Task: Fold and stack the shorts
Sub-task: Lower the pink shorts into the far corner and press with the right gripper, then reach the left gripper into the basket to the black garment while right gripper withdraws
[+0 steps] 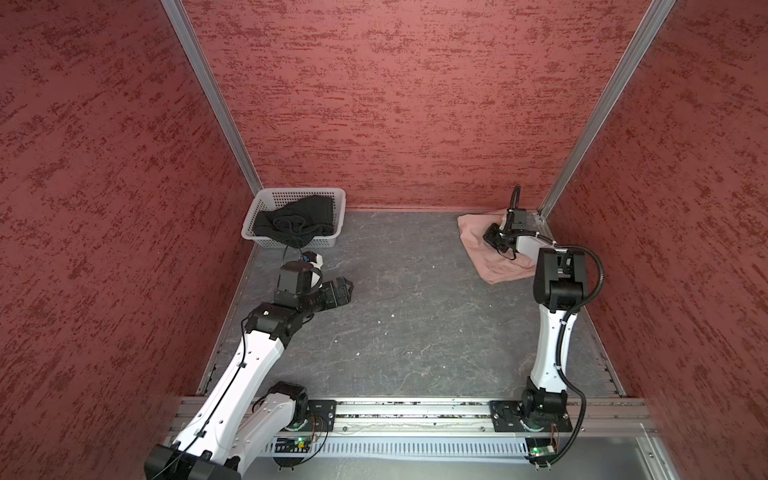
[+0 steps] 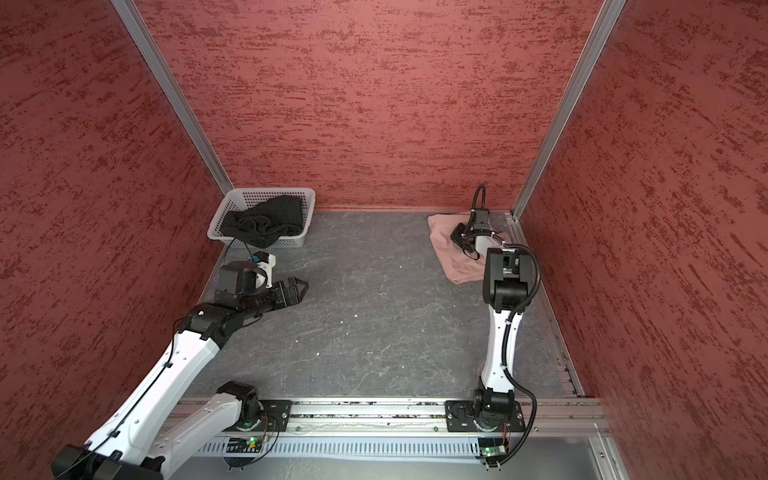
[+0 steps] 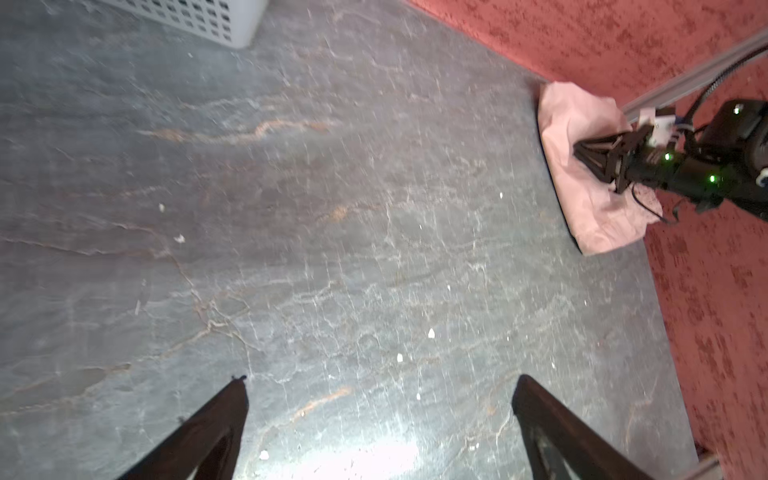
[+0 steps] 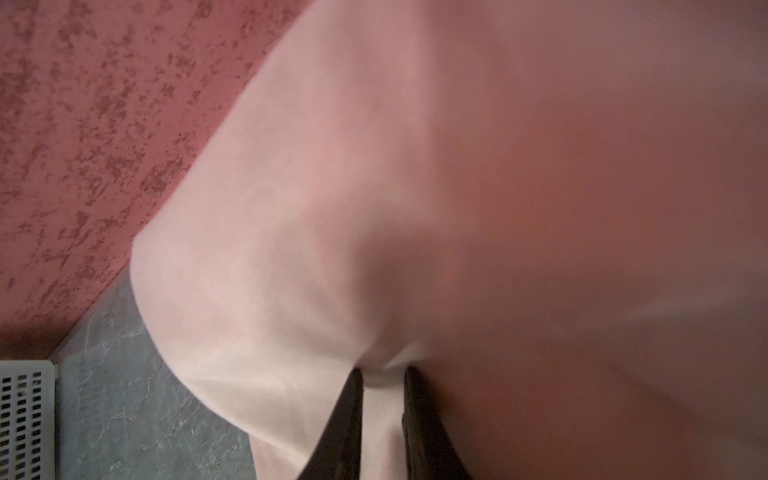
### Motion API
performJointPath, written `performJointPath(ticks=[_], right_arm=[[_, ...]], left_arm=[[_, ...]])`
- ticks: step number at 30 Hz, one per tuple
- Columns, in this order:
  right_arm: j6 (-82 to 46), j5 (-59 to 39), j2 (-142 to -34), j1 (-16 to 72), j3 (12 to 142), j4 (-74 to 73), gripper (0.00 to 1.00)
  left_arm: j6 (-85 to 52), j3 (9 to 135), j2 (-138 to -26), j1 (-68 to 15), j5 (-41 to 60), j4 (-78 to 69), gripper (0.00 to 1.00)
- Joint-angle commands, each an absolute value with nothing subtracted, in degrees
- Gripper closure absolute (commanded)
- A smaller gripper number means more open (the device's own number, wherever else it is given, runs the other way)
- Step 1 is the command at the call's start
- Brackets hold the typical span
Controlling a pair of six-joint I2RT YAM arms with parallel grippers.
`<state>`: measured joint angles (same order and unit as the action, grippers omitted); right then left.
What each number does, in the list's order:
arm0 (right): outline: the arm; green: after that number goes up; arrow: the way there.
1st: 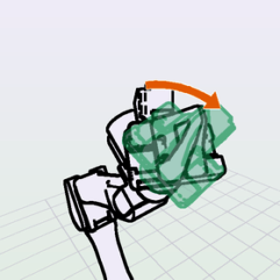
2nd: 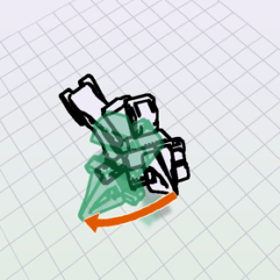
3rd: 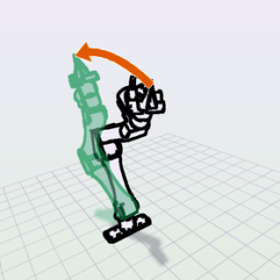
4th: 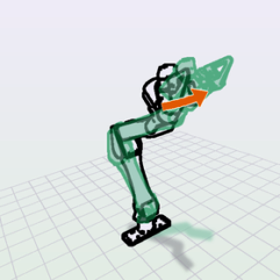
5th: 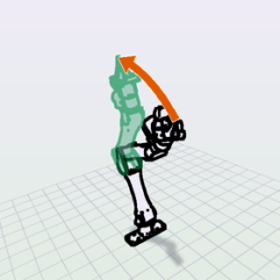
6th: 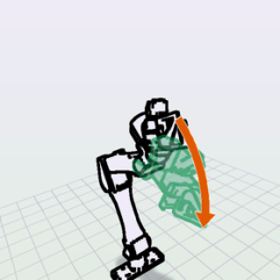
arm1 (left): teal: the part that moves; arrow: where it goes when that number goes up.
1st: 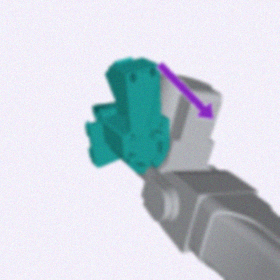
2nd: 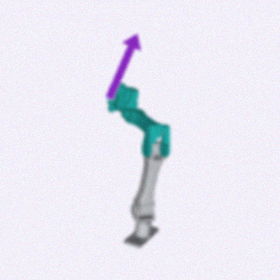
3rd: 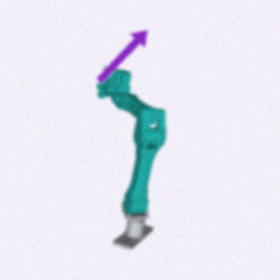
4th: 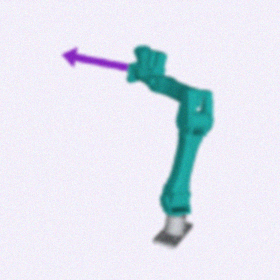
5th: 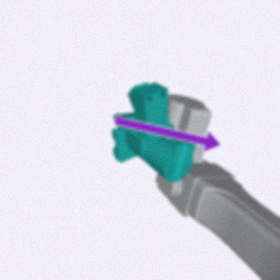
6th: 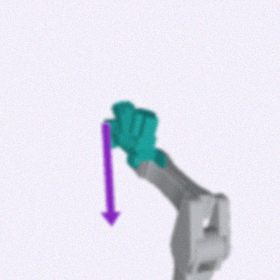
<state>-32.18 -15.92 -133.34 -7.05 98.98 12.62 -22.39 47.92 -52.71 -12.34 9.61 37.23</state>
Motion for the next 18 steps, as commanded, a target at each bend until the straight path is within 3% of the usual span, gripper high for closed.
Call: performJointPath(ticks=[1,10,13,18], right_arm=[[-31.6,-14.7,-136.3,-9.2,104.8,17.9,0.79],[-24.5,-11.4,-136.4,-10.3,110.3,24.3,0.73],[-22.4,-15.3,-134.3,-10.4,109.5,22.2,0.65],[-22.5,-26.0,-122.8,-8.5,99.8,10.7,0.55]], left_arm=[[-21.7,53.2,-55.5,-10.5,7.1,39.0,0.01],[-15.5,70.3,-68.0,-5.3,0.7,45.4,0.01],[-14.1,77.5,-72.9,-3.4,2.1,45.8,0.01],[-9.6,87.7,-83.8,-1.6,-4.4,47.1,0.01]])
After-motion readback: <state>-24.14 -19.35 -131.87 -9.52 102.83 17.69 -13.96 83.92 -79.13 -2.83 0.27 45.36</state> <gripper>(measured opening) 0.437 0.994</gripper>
